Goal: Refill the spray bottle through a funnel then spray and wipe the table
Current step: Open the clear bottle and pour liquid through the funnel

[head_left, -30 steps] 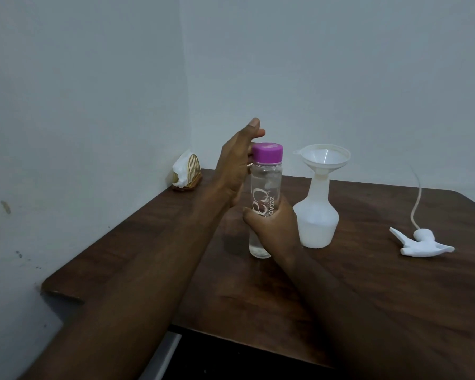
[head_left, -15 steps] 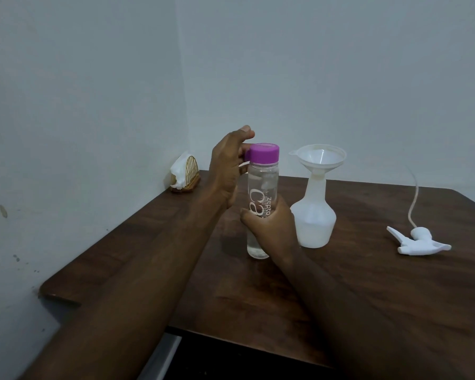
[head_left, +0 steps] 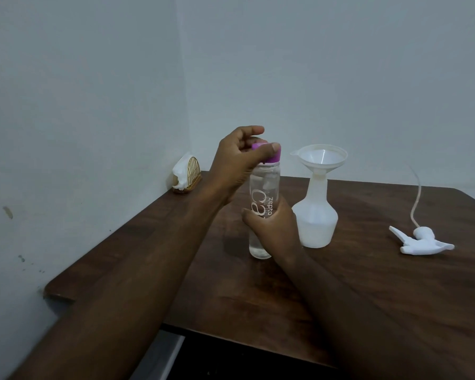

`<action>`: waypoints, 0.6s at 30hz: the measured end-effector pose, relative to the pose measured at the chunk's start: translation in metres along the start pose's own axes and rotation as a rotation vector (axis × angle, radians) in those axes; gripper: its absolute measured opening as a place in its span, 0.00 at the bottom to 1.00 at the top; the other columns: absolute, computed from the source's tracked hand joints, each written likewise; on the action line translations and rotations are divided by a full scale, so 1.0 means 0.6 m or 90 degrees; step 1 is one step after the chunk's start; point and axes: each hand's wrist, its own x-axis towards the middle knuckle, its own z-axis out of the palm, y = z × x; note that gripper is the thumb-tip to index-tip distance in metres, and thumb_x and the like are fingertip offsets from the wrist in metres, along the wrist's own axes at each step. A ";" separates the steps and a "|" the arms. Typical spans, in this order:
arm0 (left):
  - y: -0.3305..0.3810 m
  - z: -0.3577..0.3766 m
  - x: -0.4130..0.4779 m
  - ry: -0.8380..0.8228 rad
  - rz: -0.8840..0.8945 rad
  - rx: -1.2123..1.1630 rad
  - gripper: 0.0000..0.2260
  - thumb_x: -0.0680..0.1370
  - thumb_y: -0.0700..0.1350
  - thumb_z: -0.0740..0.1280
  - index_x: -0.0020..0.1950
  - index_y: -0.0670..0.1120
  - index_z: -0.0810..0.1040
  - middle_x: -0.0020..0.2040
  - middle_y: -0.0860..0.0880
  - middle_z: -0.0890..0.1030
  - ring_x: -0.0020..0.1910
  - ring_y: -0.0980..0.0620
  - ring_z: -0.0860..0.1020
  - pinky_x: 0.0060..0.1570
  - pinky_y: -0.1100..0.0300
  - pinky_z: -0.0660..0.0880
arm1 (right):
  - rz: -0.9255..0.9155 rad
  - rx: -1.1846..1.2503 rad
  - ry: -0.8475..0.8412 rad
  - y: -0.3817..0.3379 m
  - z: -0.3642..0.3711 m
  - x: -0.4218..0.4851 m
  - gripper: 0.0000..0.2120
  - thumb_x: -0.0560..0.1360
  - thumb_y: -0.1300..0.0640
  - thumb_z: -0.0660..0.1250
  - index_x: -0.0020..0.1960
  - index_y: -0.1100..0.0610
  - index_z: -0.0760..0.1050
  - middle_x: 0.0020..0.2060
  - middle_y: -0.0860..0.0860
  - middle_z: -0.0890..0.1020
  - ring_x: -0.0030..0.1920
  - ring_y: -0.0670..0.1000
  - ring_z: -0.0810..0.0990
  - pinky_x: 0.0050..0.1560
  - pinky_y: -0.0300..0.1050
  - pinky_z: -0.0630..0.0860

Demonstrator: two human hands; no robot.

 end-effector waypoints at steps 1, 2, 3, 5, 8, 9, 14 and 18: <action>0.001 0.004 0.000 0.005 0.006 0.028 0.21 0.69 0.48 0.76 0.60 0.46 0.77 0.48 0.46 0.80 0.46 0.53 0.80 0.47 0.61 0.78 | 0.000 0.000 -0.004 0.000 0.000 0.000 0.18 0.67 0.50 0.76 0.52 0.47 0.72 0.43 0.42 0.82 0.42 0.42 0.82 0.45 0.37 0.80; 0.005 0.007 0.001 0.001 0.004 0.045 0.22 0.69 0.50 0.75 0.60 0.46 0.77 0.48 0.48 0.79 0.46 0.54 0.80 0.48 0.62 0.78 | -0.001 0.000 -0.005 -0.001 0.000 0.000 0.19 0.67 0.49 0.77 0.52 0.46 0.71 0.43 0.40 0.81 0.43 0.41 0.82 0.45 0.37 0.80; 0.010 0.010 0.001 -0.011 -0.006 0.048 0.23 0.69 0.52 0.74 0.61 0.46 0.77 0.48 0.49 0.79 0.46 0.55 0.80 0.48 0.61 0.78 | -0.001 0.001 -0.006 -0.002 -0.001 -0.001 0.19 0.67 0.49 0.77 0.52 0.43 0.70 0.43 0.39 0.80 0.43 0.41 0.81 0.45 0.36 0.79; 0.015 0.010 0.005 -0.049 -0.046 0.006 0.21 0.70 0.52 0.70 0.61 0.47 0.76 0.53 0.48 0.81 0.51 0.53 0.80 0.53 0.57 0.78 | -0.008 0.006 -0.011 -0.003 -0.002 -0.001 0.18 0.68 0.47 0.77 0.49 0.41 0.69 0.43 0.37 0.79 0.43 0.39 0.81 0.45 0.32 0.77; 0.013 0.000 0.006 -0.099 -0.081 -0.100 0.17 0.69 0.44 0.64 0.58 0.47 0.76 0.57 0.41 0.81 0.59 0.41 0.78 0.61 0.46 0.75 | -0.009 0.011 -0.005 -0.001 -0.003 -0.004 0.22 0.67 0.43 0.78 0.54 0.42 0.69 0.46 0.39 0.80 0.46 0.39 0.81 0.47 0.34 0.78; 0.010 -0.005 0.005 -0.108 -0.079 -0.119 0.18 0.69 0.41 0.64 0.59 0.46 0.76 0.56 0.40 0.81 0.59 0.39 0.79 0.60 0.45 0.76 | -0.006 0.010 -0.001 0.001 -0.003 -0.003 0.24 0.66 0.42 0.77 0.56 0.44 0.69 0.47 0.40 0.81 0.46 0.40 0.81 0.49 0.36 0.79; 0.012 -0.011 0.003 -0.057 -0.036 -0.058 0.20 0.70 0.42 0.74 0.60 0.44 0.76 0.49 0.44 0.84 0.48 0.49 0.82 0.52 0.53 0.79 | 0.005 0.006 0.005 0.003 -0.002 -0.001 0.25 0.66 0.41 0.77 0.56 0.45 0.69 0.47 0.40 0.80 0.47 0.41 0.81 0.51 0.40 0.80; 0.024 -0.006 0.009 0.035 -0.004 -0.042 0.17 0.72 0.46 0.75 0.58 0.41 0.77 0.49 0.42 0.83 0.46 0.50 0.83 0.51 0.54 0.80 | 0.016 0.008 -0.012 -0.004 -0.002 -0.004 0.26 0.67 0.41 0.77 0.58 0.44 0.66 0.46 0.36 0.76 0.44 0.36 0.78 0.45 0.29 0.73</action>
